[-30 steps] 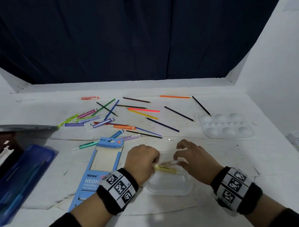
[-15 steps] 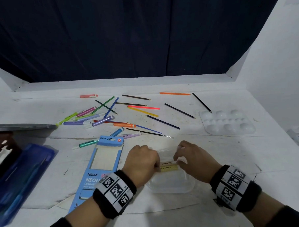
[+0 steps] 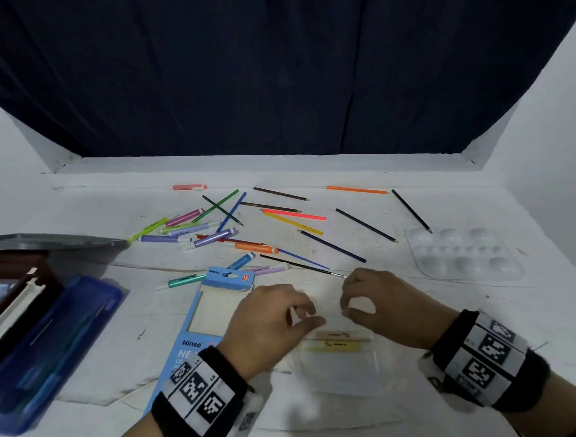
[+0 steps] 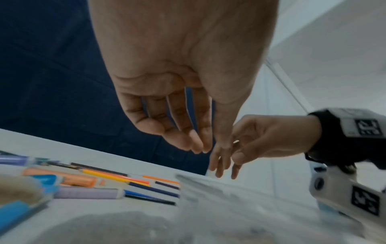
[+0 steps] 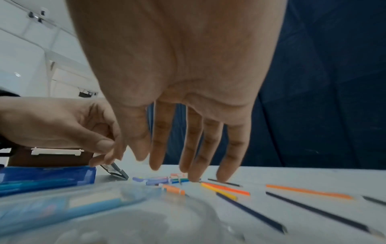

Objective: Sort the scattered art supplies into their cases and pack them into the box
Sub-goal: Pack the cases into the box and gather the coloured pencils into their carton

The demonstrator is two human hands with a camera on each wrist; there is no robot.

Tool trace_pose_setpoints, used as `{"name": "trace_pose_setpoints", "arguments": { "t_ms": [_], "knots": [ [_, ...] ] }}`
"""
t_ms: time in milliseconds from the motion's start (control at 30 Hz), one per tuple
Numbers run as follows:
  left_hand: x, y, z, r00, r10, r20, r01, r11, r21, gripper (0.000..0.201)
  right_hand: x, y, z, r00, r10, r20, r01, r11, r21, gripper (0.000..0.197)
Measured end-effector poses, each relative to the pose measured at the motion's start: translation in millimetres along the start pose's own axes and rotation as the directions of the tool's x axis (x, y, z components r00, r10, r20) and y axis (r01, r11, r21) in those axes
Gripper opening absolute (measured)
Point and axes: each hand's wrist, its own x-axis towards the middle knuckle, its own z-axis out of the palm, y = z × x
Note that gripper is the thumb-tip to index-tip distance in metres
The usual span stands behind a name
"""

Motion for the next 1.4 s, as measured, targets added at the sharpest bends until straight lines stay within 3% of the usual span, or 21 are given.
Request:
{"name": "trace_pose_setpoints", "arguments": {
  "t_ms": [67, 133, 167, 233, 333, 633, 733, 867, 967, 1067, 1200, 1233, 1300, 1400],
  "knots": [
    [-2.6, -21.6, -11.9, 0.993, -0.046, -0.113, 0.046, 0.999, -0.009, 0.025, 15.5, -4.2, -11.2, 0.998, -0.061, -0.035, 0.062, 0.998, 0.028, 0.009],
    [-8.0, -51.1, -23.5, 0.987, -0.084, -0.139, 0.098, 0.99, 0.101, 0.032, 34.4, -6.8, -19.0, 0.993, -0.112, -0.047, 0.112, 0.994, 0.013, 0.008],
    [-11.7, -66.5, -27.4, 0.992, -0.075, -0.105, 0.096, 0.974, 0.203, 0.038, 45.3, -6.5, -20.3, 0.991, -0.13, -0.036, 0.129, 0.992, -0.009, 0.008],
    [-20.8, -96.0, -28.0, 0.992, -0.099, 0.077, 0.062, 0.922, 0.383, 0.035, 67.2, -4.5, -18.4, 0.987, -0.159, 0.01, 0.159, 0.986, -0.054, 0.01],
    [-41.8, -123.2, -27.5, 0.948, -0.179, 0.264, 0.029, 0.872, 0.489, 0.031, 99.7, -2.1, -7.7, 0.974, -0.199, 0.106, 0.211, 0.97, -0.121, 0.02],
    [-79.8, -144.8, -46.0, 0.962, -0.211, 0.175, 0.118, 0.894, 0.433, 0.038, 168.4, -1.9, 27.9, 0.869, -0.349, 0.35, 0.45, 0.853, -0.266, 0.037],
    [-69.1, -144.7, -56.2, 0.973, -0.182, 0.144, 0.123, 0.93, 0.347, 0.031, 179.5, -3.5, 33.4, 0.826, -0.38, 0.416, 0.518, 0.801, -0.298, 0.036],
    [-44.1, -145.5, -68.3, 0.977, -0.212, -0.011, 0.21, 0.96, 0.186, 0.039, 185.5, 4.9, 34.6, 0.814, -0.387, 0.432, 0.555, 0.736, -0.387, 0.022],
    [-10.0, -140.1, -71.1, 0.978, -0.207, 0.001, 0.204, 0.962, 0.181, 0.045, 181.8, 12.0, 28.1, 0.824, -0.361, 0.437, 0.526, 0.773, -0.355, 0.028],
    [25.9, -138.0, -66.1, 0.982, -0.19, -0.011, 0.187, 0.952, 0.241, 0.045, 169.8, 15.9, 12.2, 0.884, -0.332, 0.33, 0.43, 0.854, -0.294, 0.043],
    [69.6, -131.0, -51.9, 0.981, -0.156, 0.117, 0.111, 0.941, 0.318, 0.03, 142.8, 13.6, -15.9, 0.977, -0.205, 0.054, 0.211, 0.968, -0.138, 0.005],
    [79.0, -132.3, -46.5, 0.975, -0.157, 0.156, 0.097, 0.937, 0.336, 0.023, 135.1, 12.1, -22.4, 0.99, -0.14, 0.009, 0.141, 0.987, -0.079, 0.011],
    [93.3, -133.5, -37.8, 0.966, -0.17, 0.195, 0.092, 0.93, 0.355, 0.013, 118.2, 13.4, -30.9, 0.994, -0.081, -0.078, 0.081, 0.997, -0.002, 0.022],
    [104.2, -137.9, -27.6, 0.962, -0.19, 0.198, 0.107, 0.924, 0.367, 0.02, 88.6, 15.6, -36.3, 0.973, -0.086, -0.216, 0.09, 0.996, 0.012, 0.018]
  ]
}}
